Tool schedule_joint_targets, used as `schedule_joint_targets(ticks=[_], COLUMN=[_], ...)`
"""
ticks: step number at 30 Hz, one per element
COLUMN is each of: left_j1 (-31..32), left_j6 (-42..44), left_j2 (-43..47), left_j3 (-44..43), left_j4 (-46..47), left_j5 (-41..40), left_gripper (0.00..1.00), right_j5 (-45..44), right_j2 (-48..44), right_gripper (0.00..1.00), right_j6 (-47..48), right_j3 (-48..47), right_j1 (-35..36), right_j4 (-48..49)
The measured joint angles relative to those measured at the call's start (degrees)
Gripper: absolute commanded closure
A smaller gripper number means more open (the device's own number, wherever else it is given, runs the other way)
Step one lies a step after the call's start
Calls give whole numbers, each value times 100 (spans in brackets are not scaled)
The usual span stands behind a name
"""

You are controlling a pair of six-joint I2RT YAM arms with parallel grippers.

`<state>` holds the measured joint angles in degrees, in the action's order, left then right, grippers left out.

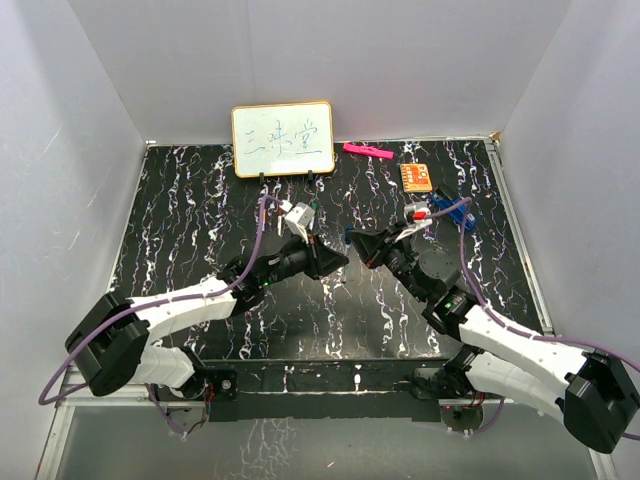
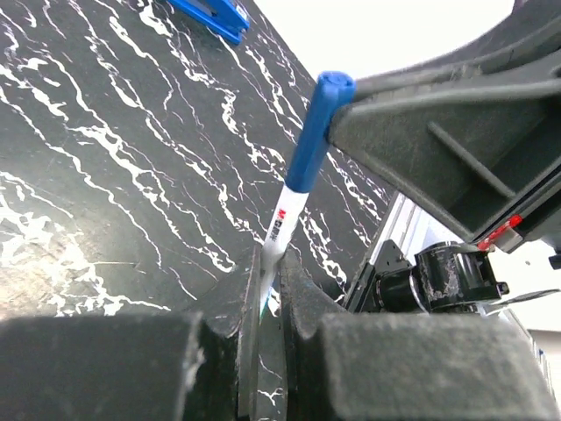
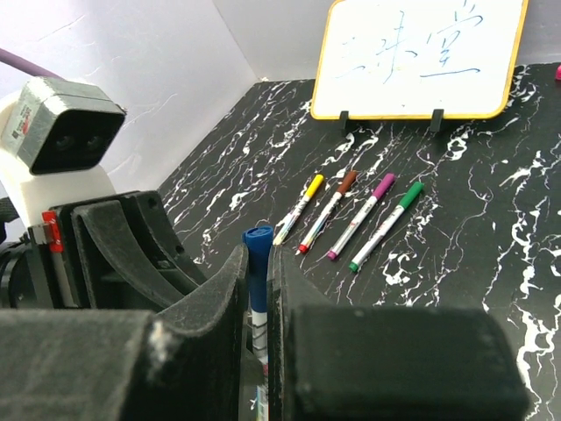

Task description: Insert the pens into the pen caps

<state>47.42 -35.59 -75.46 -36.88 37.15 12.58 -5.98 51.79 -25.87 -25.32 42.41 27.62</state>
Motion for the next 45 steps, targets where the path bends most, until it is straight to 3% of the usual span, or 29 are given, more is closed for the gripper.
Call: schedule_joint_targets(ticks=[7,13,21,28,38,45], left_j1=[-765,-782,-782,-782,-782,-782], left_j6=[-317,-385,-166,15,299,494], left_j2=[546,660,984,1683,2376,2566], left_j3=[-107,-240,0,542,734,761], left_j4=[1263,1698,1075,175,-1180,-1845], left_j5=[-699,-785,-1078,-1521,-1937,-2190], left_gripper=[100,100,95,89,83,82], right_j5=[533,553,-304,-1045,-914,-643], right_j2=[192,214,514,2070,4551,5484], right_gripper=[100,100,100,100,100,100], right_j6=[-13,-13,-17,-83,-376,-494], right_j3=[391,433,-245,-1829,-3860,-4409], right_j1=[313,321,321,46,-925,-1209], right_j4=[-1338,-1777,-2022,-2422,-2909,-3084])
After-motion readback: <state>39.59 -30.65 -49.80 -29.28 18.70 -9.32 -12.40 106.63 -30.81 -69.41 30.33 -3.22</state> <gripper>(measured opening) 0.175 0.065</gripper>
